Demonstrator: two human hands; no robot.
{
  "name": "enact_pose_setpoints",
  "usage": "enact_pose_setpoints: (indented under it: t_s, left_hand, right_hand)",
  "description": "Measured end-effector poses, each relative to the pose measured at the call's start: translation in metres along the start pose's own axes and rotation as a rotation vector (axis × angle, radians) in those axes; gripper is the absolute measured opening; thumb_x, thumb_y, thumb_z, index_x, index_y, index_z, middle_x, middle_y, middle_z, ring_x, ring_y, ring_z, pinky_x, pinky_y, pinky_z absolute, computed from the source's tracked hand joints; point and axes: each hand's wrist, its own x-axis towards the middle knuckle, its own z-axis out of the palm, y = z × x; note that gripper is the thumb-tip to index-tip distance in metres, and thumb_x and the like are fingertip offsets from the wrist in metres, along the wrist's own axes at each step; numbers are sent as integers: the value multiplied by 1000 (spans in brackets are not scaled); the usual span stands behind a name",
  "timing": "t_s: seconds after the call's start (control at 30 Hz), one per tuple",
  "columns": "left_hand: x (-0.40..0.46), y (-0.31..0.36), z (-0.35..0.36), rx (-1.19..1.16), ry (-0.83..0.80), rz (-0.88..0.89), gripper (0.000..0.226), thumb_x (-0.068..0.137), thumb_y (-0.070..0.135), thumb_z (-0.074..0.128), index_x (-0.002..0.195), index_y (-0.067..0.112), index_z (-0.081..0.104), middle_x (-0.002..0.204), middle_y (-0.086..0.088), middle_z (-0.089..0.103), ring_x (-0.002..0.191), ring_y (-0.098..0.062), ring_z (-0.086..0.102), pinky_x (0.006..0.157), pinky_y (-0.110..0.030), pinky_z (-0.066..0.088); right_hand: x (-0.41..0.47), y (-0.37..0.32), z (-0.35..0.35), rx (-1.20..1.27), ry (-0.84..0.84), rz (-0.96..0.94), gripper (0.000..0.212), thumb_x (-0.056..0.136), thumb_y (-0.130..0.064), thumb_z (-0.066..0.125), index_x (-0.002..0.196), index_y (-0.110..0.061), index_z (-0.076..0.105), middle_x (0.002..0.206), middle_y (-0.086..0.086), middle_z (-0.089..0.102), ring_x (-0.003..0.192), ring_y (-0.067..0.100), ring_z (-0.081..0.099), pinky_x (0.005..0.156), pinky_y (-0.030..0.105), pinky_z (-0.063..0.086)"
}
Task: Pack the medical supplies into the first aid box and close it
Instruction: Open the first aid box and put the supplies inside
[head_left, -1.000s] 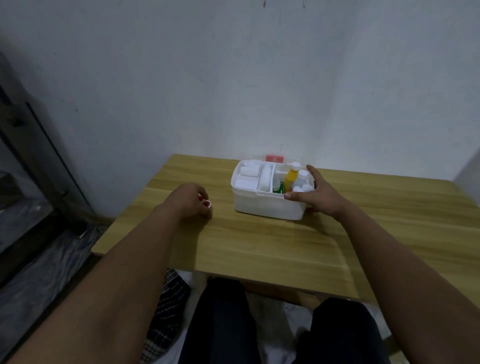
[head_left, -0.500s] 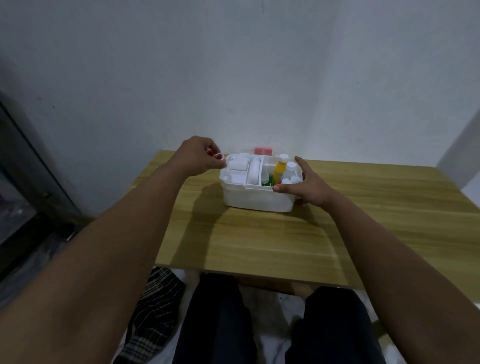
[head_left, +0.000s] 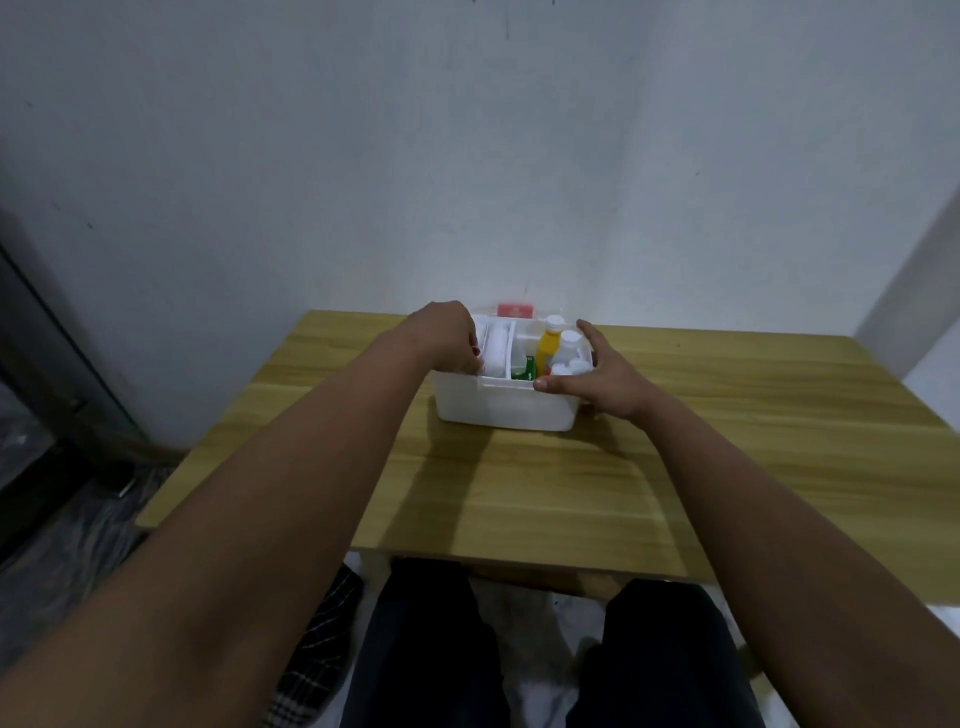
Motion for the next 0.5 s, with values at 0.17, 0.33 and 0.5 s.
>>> enact_pose_setpoints:
  t_s: [0.17,0.33,0.5]
  left_hand:
    - [6,1,0,73,-27,0,27,86,28,81,107,10,80,105,-6,76,99,-24,69,85,-36,57]
    - [11,1,2,147,-33,-8,32,85,32,80,109,10,76,104,-6,75,96,-25,70,88,-40,60]
    - [16,4,-1,173,-74,-25,31,82,26,82,109,11,76,103,-5,75,95,-24,71,83,-36,59]
  right_hand:
    - [0,0,0,3,-4,13,114,76,-23,89,161,-25,13,112,-22,52,94,-1,58,55,9,50]
    - [0,0,0,1,-9,18,117,76,-25,90,162,-25,11,112,-21,52,95,0,58,60,14,50]
    - [-5,-5,0,-10,-2,-6,104,80,-19,86,159,-27,19,106,-25,50,91,0,58,54,8,49]
